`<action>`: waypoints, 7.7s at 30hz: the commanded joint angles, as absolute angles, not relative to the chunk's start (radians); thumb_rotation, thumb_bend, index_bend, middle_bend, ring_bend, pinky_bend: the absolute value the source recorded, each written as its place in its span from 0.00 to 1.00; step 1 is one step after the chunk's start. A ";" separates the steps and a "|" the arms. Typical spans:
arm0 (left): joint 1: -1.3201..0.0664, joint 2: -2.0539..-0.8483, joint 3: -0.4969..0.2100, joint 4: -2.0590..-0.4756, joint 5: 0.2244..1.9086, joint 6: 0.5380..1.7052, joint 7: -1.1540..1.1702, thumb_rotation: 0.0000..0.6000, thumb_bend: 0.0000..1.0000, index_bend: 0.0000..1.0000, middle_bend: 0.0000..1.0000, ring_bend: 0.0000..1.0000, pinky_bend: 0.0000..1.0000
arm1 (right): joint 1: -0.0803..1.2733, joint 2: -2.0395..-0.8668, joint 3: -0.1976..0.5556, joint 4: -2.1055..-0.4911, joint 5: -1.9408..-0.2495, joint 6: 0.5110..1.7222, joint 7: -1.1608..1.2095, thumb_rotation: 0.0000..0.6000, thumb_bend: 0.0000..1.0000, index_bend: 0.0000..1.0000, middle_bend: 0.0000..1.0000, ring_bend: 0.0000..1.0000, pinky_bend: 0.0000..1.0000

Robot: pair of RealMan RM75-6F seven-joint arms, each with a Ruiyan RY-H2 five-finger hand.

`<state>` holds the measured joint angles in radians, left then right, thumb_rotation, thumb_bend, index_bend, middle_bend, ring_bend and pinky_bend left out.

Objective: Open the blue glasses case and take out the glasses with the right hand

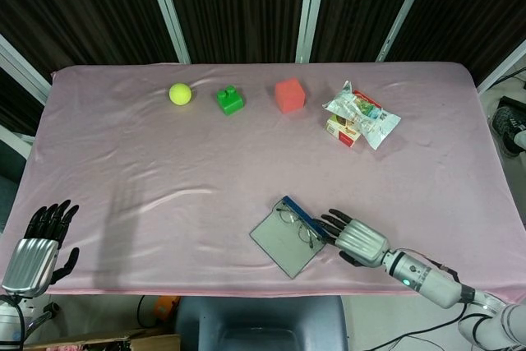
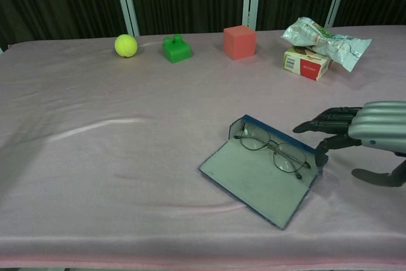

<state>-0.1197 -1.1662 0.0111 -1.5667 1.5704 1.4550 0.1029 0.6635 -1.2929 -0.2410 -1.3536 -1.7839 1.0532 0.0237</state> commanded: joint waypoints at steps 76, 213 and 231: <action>-0.132 -1.167 0.013 -1.568 1.558 1.429 0.116 1.00 0.41 0.00 0.00 0.00 0.04 | 0.782 -1.531 0.000 -1.155 -1.588 0.899 0.047 1.00 0.46 0.62 0.09 0.02 0.00; -0.139 -1.162 0.023 -1.572 1.562 1.414 0.104 1.00 0.41 0.00 0.00 0.00 0.04 | 0.680 -1.387 -0.071 -1.332 -1.692 1.027 0.063 1.00 0.44 0.58 0.02 0.00 0.00; -0.138 -1.158 0.025 -1.572 1.569 1.419 0.094 1.00 0.41 0.00 0.00 0.00 0.04 | 0.717 -1.496 -0.057 -1.314 -1.664 0.939 0.019 1.00 0.47 0.62 0.02 0.00 0.00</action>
<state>-0.1378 -1.1590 0.0249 -1.5718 1.5681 1.4184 0.0948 0.7157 -1.4829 -0.0591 -1.3228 -1.6651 0.9406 0.0320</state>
